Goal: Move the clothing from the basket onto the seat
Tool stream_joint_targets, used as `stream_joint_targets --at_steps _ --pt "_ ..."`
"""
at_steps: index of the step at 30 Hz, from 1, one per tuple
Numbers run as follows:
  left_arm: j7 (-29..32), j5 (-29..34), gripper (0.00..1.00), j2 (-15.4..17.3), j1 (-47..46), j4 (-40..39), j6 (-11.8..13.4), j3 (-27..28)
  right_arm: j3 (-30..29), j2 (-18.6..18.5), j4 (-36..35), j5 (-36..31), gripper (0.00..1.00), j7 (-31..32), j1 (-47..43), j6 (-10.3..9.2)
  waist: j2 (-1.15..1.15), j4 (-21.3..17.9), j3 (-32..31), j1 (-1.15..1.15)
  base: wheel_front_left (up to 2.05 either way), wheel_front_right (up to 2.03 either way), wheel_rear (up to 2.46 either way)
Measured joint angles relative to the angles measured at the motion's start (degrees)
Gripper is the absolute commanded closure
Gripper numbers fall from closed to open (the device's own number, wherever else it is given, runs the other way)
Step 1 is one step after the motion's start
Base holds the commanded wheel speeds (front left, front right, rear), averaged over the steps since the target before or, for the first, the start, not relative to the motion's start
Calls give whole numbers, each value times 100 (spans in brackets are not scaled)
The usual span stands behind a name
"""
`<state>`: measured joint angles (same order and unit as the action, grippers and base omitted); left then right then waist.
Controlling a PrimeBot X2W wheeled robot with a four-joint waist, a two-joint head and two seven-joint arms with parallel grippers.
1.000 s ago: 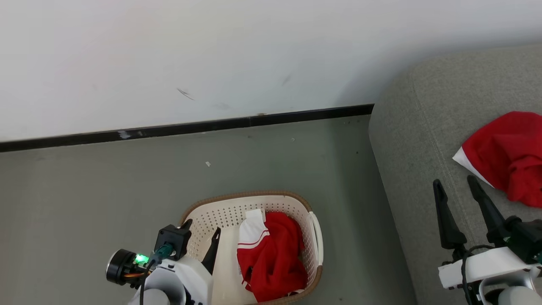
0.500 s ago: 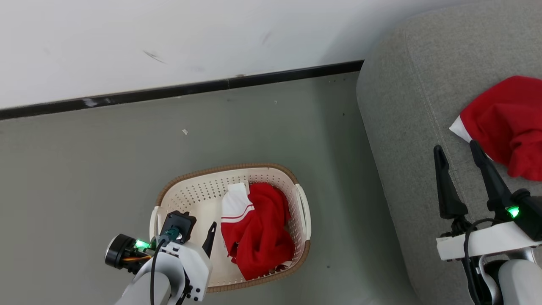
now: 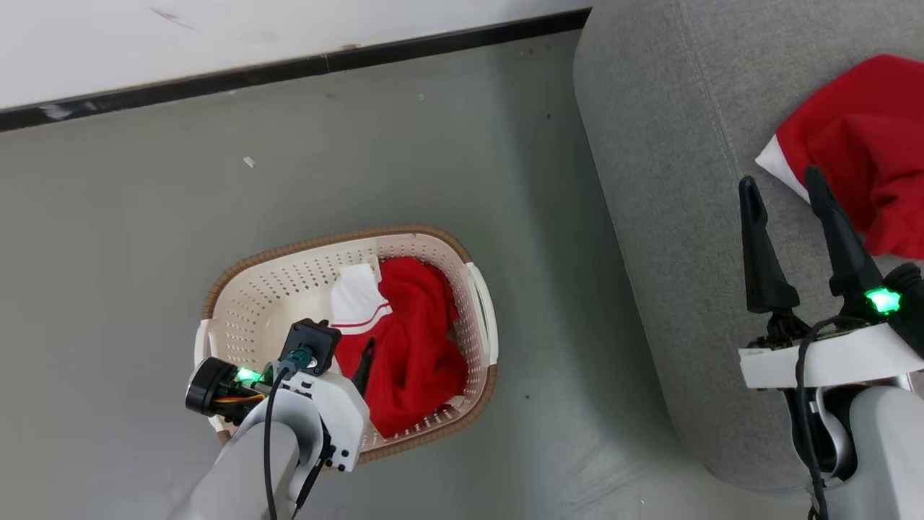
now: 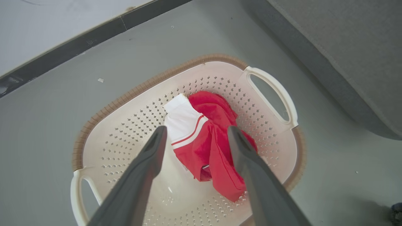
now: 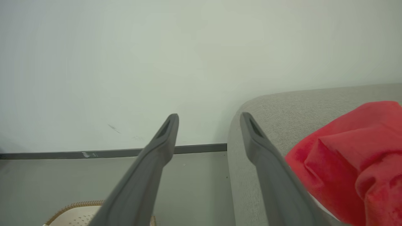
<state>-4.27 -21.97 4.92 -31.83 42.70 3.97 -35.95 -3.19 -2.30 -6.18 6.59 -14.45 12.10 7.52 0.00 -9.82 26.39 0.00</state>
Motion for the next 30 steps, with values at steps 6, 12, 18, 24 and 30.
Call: stream_joint_targets --at_steps 6,12,18,24,30 --pt "-66 0 0 -86 -159 190 -18 -11 70 -1 -37 127 0 0 276 0 0 -195 346 0 0 0 0" --pt "-93 0 0 -63 -297 412 -66 -7 172 -2 -45 204 0 0 530 0 0 -389 664 0 0 0 0" --pt "-137 -11 0 -63 -338 612 -67 46 241 -2 -46 310 0 -1 756 0 0 -569 960 0 0 0 0" --pt "-144 -82 0 5 -495 818 -66 191 327 -2 -55 372 0 -1 985 0 0 -737 1235 0 0 0 0" --pt "-165 -162 0 102 -549 1001 -59 343 407 -2 -65 459 0 -1 1141 0 0 -888 1492 0 0 0 0"
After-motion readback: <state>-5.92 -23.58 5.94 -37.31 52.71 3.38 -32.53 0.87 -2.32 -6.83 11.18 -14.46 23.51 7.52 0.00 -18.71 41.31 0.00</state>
